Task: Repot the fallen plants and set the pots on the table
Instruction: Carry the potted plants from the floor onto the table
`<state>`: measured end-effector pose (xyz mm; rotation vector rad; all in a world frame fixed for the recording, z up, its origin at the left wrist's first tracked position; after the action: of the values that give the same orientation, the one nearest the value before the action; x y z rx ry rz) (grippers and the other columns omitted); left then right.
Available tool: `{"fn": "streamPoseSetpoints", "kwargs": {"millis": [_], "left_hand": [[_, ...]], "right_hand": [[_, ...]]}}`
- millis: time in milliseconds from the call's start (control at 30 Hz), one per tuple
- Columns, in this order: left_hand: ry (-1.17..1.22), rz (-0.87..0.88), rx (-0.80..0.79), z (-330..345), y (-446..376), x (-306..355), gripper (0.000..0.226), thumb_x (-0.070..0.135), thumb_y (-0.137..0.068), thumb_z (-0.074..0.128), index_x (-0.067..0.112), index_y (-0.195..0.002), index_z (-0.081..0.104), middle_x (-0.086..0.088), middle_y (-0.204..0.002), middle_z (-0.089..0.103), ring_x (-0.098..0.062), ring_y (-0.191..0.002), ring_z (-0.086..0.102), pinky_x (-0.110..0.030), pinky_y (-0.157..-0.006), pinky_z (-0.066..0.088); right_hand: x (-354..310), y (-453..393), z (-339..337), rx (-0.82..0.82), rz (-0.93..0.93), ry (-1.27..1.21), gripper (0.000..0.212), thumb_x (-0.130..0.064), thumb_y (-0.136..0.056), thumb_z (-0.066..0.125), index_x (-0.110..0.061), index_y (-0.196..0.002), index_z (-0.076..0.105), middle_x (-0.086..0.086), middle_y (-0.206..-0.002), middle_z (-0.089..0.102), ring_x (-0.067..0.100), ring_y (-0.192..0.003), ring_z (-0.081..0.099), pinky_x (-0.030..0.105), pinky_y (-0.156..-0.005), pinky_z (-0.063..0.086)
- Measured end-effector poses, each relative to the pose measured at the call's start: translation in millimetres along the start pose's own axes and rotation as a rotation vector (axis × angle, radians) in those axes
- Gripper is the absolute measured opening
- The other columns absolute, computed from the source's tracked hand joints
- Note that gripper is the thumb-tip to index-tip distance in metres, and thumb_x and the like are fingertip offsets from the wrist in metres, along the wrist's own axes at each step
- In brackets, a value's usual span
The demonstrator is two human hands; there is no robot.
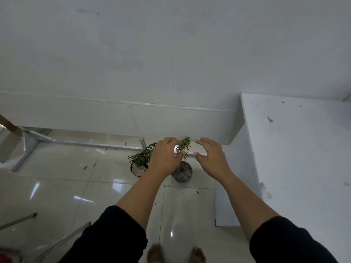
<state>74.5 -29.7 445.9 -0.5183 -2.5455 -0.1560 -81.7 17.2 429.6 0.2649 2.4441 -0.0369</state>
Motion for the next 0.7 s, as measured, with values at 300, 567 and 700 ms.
{"fn": "streamPoseSetpoints", "kwargs": {"millis": [300,567,700], "left_hand": [[-0.021,-0.063,-0.135,184.1,-35.8,-136.4,0.038,0.032,-0.088,0.06,0.019,-0.124,0.059,-0.004,-0.133,0.054,-0.026,-0.123,0.047,-0.039,-0.101,0.042],[-0.142,-0.112,-0.288,374.3,-63.7,-237.7,0.059,0.033,-0.088,0.056,0.018,-0.143,0.038,-0.008,-0.151,0.036,-0.034,-0.133,0.036,-0.047,-0.106,0.038],[-0.118,-0.179,-0.359,454.4,-91.2,-282.5,0.063,0.036,-0.091,0.05,0.021,-0.147,0.026,-0.008,-0.158,0.019,-0.041,-0.14,0.023,-0.053,-0.112,0.03]], "right_hand": [[158.5,-23.8,176.9,-0.004,0.195,-0.125,0.044,-0.023,-0.09,0.06,-0.018,-0.134,0.052,0.004,-0.14,0.052,0.025,-0.132,0.042,0.034,-0.109,0.031],[276.8,-70.3,331.8,-0.094,0.237,-0.068,0.051,-0.023,-0.089,0.059,-0.019,-0.138,0.048,0.004,-0.144,0.049,0.027,-0.134,0.039,0.04,-0.111,0.033],[320.1,-107.8,391.6,-0.118,0.194,-0.011,0.056,-0.027,-0.087,0.058,-0.021,-0.141,0.045,0.005,-0.146,0.046,0.028,-0.134,0.039,0.042,-0.111,0.036]]}}
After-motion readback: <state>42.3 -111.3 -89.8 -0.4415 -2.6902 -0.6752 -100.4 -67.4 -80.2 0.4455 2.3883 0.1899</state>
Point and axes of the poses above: each hand's wrist, its own y-axis away from the middle knuckle, its own z-axis out of the palm, x = y × z, the point moved 9 cm from there along -y, towards the middle knuckle
